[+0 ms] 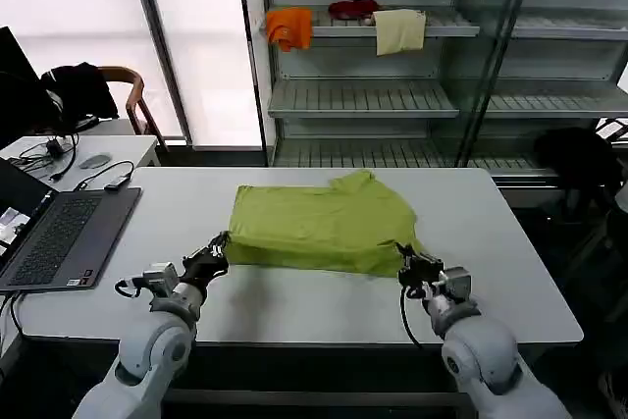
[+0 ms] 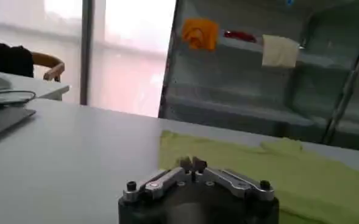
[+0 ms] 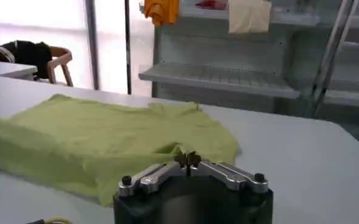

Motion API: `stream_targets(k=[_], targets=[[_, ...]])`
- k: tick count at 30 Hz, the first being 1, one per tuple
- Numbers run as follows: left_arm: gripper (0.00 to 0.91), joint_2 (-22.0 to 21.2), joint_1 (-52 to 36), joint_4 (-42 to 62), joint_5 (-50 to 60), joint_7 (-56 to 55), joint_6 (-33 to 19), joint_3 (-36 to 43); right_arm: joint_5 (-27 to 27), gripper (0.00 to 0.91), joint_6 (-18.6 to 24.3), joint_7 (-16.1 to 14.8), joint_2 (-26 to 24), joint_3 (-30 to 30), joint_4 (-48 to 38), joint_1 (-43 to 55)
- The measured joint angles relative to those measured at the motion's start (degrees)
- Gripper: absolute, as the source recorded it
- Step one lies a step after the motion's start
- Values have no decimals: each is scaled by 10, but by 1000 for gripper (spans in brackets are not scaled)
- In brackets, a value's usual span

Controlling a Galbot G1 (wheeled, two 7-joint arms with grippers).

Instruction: Fold and organize the clothes.

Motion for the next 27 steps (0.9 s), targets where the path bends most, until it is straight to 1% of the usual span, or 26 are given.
stream_targets(k=[10, 11, 12, 13, 14, 15, 27], targets=[[30, -14, -43, 60, 17, -1, -5, 19, -18, 0, 2, -14, 12, -32, -71, 60], [71, -15, -46, 65, 19, 0, -5, 20, -20, 0, 2, -14, 12, -33, -76, 62], [151, -16, -49, 70, 21, 1, -5, 22, -21, 0, 2, -14, 13, -34, -81, 64], [433, -18, -52, 75, 24, 2, -5, 23, -22, 0, 2, -14, 14, -35, -84, 66], [665, -20, -55, 80, 26, 2, -5, 25, -23, 232, 2, -13, 14, -35, -87, 67], [907, -21, -57, 84, 28, 2, -5, 26, -23, 907, 2, -13, 15, -35, -90, 68], [907, -14, -69, 104, 53, 2, -2, 30, -32, 907, 3, 7, 18, -28, -102, 77]])
